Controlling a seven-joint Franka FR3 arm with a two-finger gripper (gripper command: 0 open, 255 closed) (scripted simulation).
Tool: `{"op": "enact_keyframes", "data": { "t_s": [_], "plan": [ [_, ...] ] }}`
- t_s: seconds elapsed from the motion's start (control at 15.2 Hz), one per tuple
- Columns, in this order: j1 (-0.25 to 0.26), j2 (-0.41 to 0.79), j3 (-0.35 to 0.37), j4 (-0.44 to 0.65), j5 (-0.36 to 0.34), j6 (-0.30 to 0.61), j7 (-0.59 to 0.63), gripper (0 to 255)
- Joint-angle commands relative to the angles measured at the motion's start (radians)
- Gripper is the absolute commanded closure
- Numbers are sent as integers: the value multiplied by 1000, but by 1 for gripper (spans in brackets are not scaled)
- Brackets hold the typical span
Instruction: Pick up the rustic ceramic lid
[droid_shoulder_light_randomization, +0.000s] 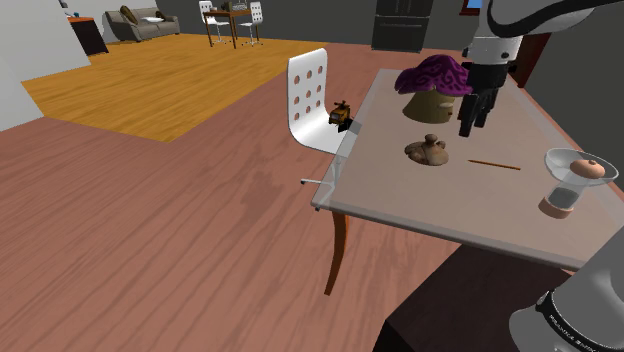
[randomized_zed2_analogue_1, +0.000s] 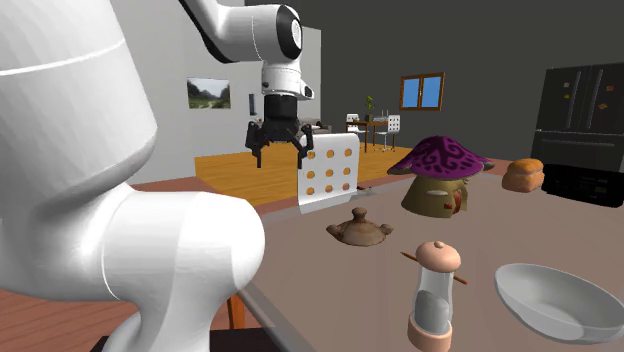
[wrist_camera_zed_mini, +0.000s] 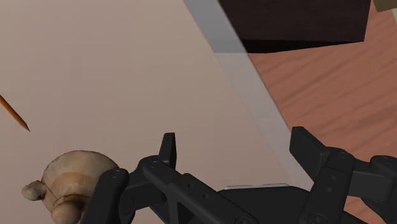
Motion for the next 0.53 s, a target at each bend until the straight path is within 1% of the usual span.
{"op": "enact_keyframes", "data": {
  "t_s": [0.0,0.2,0.46],
  "plan": [
    [-1,78,-24,39,2,35,-27,0],
    [-8,193,-60,105,11,77,-75,0],
    [-21,351,-102,210,40,118,-144,0]
  ]
}}
